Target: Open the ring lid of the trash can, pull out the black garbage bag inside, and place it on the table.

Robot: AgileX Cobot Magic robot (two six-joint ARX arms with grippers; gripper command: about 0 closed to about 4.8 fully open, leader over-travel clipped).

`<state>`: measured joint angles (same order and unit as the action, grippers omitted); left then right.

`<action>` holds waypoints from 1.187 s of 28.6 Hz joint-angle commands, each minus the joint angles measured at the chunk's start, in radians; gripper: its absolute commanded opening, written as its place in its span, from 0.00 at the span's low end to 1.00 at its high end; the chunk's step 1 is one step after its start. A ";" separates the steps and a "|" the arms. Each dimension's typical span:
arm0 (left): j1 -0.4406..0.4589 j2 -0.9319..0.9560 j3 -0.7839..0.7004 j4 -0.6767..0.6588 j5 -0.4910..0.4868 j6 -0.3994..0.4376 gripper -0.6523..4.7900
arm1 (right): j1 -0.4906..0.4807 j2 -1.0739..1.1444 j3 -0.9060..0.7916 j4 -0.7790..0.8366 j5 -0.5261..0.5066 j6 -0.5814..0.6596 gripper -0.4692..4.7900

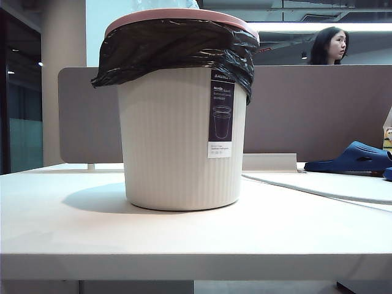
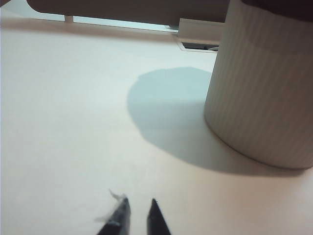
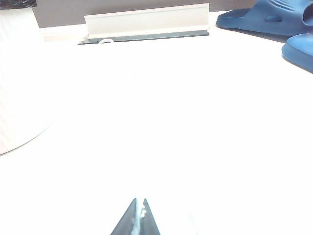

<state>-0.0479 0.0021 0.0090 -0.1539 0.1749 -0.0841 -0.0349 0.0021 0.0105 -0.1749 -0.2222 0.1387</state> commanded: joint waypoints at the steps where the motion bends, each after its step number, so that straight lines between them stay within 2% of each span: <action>1: 0.000 0.000 0.000 -0.009 0.005 -0.002 0.22 | 0.000 0.001 0.003 0.000 0.000 0.003 0.09; 10: 0.000 0.000 0.000 -0.009 0.005 -0.002 0.22 | 0.000 0.001 0.003 0.001 -0.013 0.011 0.09; 13: 0.000 0.000 0.000 -0.009 0.009 -0.002 0.22 | 0.000 0.001 0.003 0.006 -0.030 0.095 0.09; 15: 0.000 0.000 0.000 -0.009 0.013 -0.016 0.22 | 0.000 0.001 0.003 0.013 -0.043 0.199 0.09; 17: 0.000 0.000 0.000 -0.008 0.034 -0.098 0.22 | 0.000 0.001 0.003 0.016 -0.051 0.312 0.09; 20: 0.000 0.001 0.001 -0.003 0.101 -0.280 0.22 | 0.000 0.001 0.003 0.021 -0.065 0.485 0.09; 24: -0.001 0.000 0.001 0.005 0.170 -0.452 0.22 | 0.000 0.001 0.003 0.043 -0.176 0.599 0.09; 29: -0.001 0.000 0.002 0.038 0.234 -0.530 0.22 | 0.001 0.001 0.006 0.170 -0.393 0.619 0.09; 34: -0.001 0.000 0.002 0.156 0.323 -0.624 0.22 | 0.007 0.001 0.050 0.256 -0.456 0.687 0.09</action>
<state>-0.0483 0.0021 0.0082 -0.0822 0.4492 -0.6540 -0.0311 0.0025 0.0395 0.0383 -0.6621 0.7971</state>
